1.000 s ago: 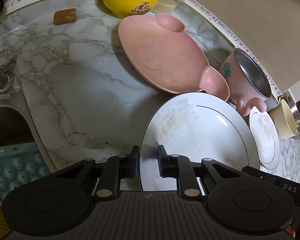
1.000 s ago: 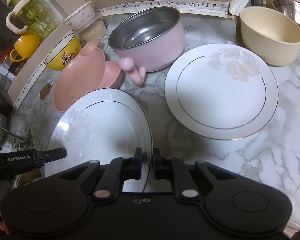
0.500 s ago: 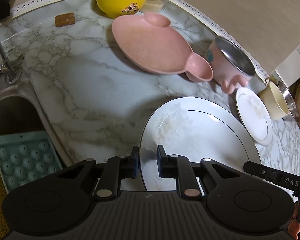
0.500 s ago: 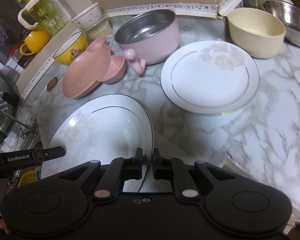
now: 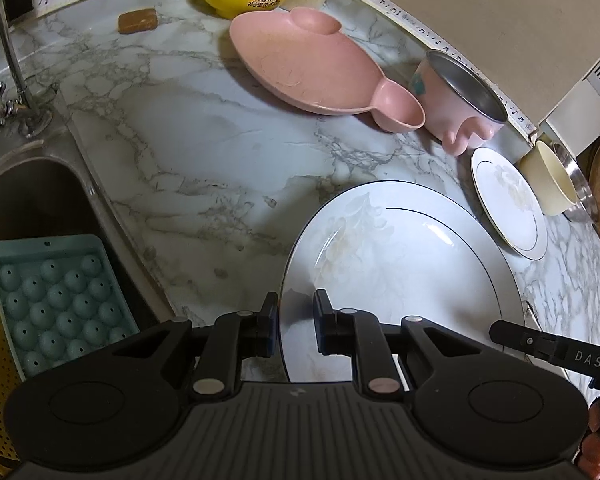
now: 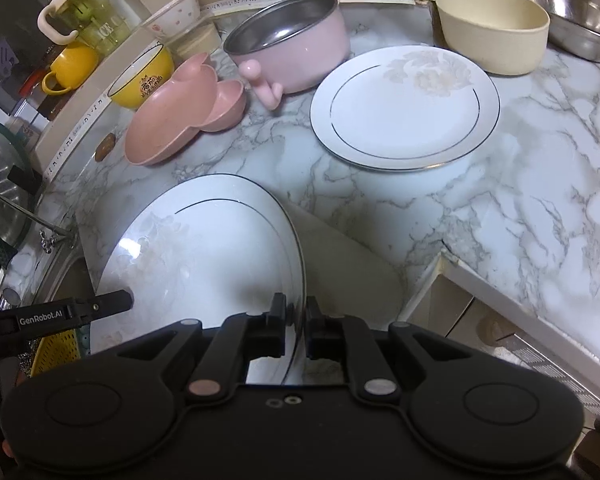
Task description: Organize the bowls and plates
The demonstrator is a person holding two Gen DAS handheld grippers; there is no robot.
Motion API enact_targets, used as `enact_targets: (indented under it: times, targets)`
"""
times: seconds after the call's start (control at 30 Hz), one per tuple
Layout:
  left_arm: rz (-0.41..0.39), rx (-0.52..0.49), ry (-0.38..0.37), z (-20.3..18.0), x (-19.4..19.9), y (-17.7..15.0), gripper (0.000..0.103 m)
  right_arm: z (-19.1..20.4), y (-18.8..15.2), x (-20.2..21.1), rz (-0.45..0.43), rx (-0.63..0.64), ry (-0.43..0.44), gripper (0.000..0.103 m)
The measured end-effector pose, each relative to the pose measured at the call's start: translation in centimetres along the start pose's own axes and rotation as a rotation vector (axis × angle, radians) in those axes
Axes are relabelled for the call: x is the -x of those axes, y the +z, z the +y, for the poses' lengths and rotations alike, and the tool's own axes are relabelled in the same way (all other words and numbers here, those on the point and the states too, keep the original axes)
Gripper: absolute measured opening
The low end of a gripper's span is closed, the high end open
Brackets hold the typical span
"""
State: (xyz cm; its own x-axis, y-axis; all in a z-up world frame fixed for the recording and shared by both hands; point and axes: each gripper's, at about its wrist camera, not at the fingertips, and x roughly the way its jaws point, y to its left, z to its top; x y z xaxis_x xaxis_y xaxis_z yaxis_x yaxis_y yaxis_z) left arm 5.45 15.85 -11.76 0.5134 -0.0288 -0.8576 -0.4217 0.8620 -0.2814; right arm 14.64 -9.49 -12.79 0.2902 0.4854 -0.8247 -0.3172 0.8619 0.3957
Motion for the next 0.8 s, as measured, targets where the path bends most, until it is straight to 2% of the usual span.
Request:
enact_targets:
  times: [0.3,0.43,0.63,0.8]
  targets:
    - [-0.001,0.005,-0.006,0.1,0.0,-0.1,0.017,-0.1,-0.1,0.1,-0.005,-0.016,0.000,0.010]
    - [-0.019,0.003,0.016,0.1,0.3,0.0,0.017,0.2,0.0,0.4,-0.026,0.005,-0.022,0.021]
    - [-0.042,0.001,0.045,0.2,1.1,0.3,0.017,-0.1,0.1,1.5,-0.053,0.007,-0.054,0.024]
    - [-0.101,-0.039,0.060,-0.4,2.7,0.3,0.017,0.5,0.0,3.3,-0.105,0.044,-0.083,0.030]
